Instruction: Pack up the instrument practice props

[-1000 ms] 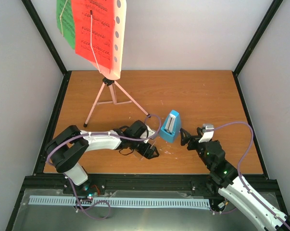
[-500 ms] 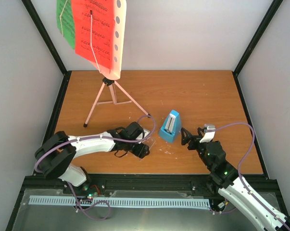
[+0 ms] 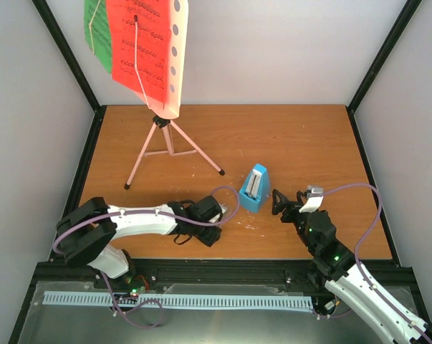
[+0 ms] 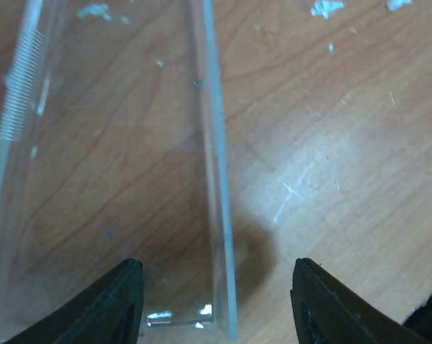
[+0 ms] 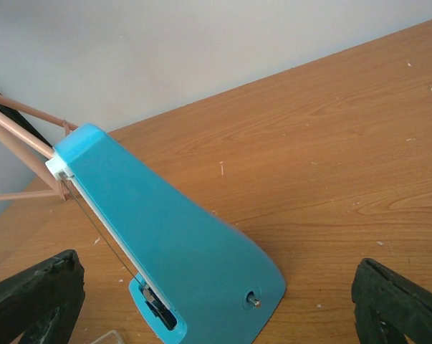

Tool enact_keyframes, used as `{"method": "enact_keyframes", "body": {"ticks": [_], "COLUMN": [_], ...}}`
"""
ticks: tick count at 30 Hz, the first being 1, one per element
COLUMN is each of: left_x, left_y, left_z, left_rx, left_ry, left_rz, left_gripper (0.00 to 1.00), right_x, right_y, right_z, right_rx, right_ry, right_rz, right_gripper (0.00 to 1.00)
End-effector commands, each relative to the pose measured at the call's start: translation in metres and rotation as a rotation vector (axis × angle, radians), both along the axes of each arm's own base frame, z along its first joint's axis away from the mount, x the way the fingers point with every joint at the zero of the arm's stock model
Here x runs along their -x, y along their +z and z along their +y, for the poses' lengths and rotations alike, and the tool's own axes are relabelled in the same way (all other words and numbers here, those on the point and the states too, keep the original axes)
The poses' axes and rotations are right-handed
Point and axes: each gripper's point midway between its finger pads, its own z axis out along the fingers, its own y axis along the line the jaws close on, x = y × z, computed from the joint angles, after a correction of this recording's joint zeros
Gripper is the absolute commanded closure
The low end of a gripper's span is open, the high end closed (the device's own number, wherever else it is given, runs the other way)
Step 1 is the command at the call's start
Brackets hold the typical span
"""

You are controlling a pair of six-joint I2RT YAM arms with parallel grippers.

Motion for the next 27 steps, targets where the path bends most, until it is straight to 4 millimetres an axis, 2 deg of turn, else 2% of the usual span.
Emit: {"method": "enact_keyframes", "body": {"ticks": [1,7,9,14,18,25,27], "left_x": [-0.011,-0.010,-0.010,-0.007,-0.007,-0.005,-0.006], "left_y": [0.005,0.009,0.006,-0.007,-0.008,0.008,0.016], "left_z": [-0.002,-0.008,-0.007,0.000,0.001,-0.015,-0.022], "left_rx": [-0.046,-0.058,-0.070,-0.127,-0.157,-0.054,-0.017], "left_ry": [0.031,0.021,0.025,0.026,0.026,0.025,0.025], "left_rz": [-0.077,-0.132,-0.132,-0.117,-0.130,-0.123,-0.127], "left_gripper": [0.45,0.57,0.59,0.73,0.81,0.99,1.00], "right_x": [0.000,-0.001,-0.001,-0.001,-0.001,0.000,0.001], "right_y": [-0.004,-0.007,-0.008,-0.009,-0.011,-0.012,-0.010], "right_z": [-0.006,-0.009,-0.011,-0.013,-0.015,-0.019,-0.021], "right_rx": [-0.009,-0.015,-0.018,-0.021,-0.026,-0.017,-0.012], "right_ry": [-0.034,-0.053,-0.063,-0.074,-0.088,-0.104,-0.108], "right_rz": [0.009,0.016,0.018,0.019,0.020,0.027,0.027], "right_gripper": [0.00,0.00,0.00,0.00,0.00,0.00,0.00]}}
